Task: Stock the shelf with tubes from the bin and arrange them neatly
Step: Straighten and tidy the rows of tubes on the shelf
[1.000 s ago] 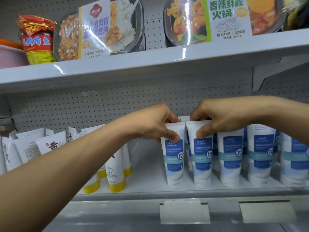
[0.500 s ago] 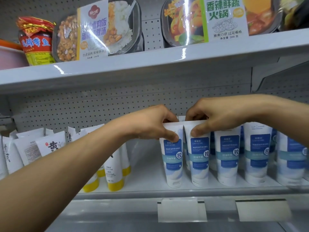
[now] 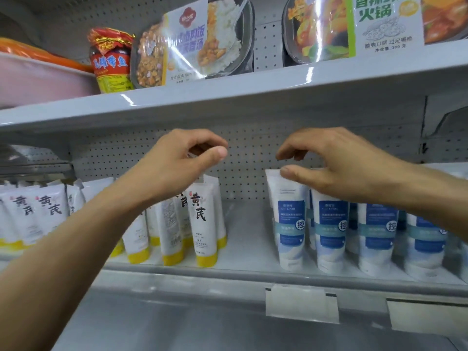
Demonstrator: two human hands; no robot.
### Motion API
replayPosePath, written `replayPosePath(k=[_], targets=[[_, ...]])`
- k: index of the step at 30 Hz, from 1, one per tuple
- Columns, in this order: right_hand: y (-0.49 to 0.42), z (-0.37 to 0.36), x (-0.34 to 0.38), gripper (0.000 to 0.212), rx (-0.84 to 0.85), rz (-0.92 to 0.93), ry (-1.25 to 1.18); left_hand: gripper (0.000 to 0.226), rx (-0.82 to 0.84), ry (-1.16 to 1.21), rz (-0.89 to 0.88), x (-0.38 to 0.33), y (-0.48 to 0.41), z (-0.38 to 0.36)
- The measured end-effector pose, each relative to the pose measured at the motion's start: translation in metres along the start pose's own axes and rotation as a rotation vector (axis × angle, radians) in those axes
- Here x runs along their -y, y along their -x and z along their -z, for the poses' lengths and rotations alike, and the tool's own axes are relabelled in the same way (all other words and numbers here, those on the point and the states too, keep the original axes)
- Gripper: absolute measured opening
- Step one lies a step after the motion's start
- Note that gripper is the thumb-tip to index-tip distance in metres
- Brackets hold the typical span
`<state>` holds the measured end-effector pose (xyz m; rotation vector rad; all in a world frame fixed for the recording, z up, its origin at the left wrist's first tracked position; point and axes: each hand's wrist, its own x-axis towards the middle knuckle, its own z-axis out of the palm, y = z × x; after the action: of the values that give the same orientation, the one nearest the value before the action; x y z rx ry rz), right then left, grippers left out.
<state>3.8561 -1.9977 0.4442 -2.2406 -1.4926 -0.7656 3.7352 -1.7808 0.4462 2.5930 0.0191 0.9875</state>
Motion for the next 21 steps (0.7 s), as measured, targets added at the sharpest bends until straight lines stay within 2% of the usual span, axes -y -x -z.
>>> replayPosePath(k=[7,13,21], targets=[[-0.035,-0.020,0.048,0.026,-0.022,0.053,-0.020,0.017,0.084,-0.045,0.021,0.060,0.015,0.034],[-0.081,-0.051,0.074,0.024,0.042,-0.043,-0.020,0.018,0.236,-0.050,-0.041,0.105,0.007,0.055],[-0.101,-0.065,0.076,0.024,0.122,-0.187,0.019,0.023,0.337,-0.004,-0.171,0.130,-0.018,0.052]])
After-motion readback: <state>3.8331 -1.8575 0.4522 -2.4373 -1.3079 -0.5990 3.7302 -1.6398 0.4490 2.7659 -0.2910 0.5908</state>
